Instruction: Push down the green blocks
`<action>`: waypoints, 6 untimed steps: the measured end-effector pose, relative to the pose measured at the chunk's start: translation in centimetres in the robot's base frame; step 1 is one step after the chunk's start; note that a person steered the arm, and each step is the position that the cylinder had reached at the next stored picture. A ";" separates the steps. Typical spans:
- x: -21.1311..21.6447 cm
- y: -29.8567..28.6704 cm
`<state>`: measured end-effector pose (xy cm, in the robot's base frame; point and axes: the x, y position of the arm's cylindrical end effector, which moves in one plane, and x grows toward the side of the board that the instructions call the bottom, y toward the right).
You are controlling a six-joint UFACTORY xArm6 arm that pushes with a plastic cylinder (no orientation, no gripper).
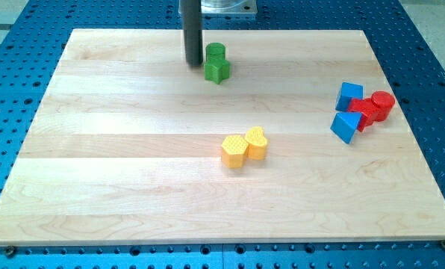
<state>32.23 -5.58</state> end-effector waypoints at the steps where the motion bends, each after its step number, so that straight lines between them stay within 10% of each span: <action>1: 3.3 1.0; 3: -8.6 2.8; 6: 1.3 3.2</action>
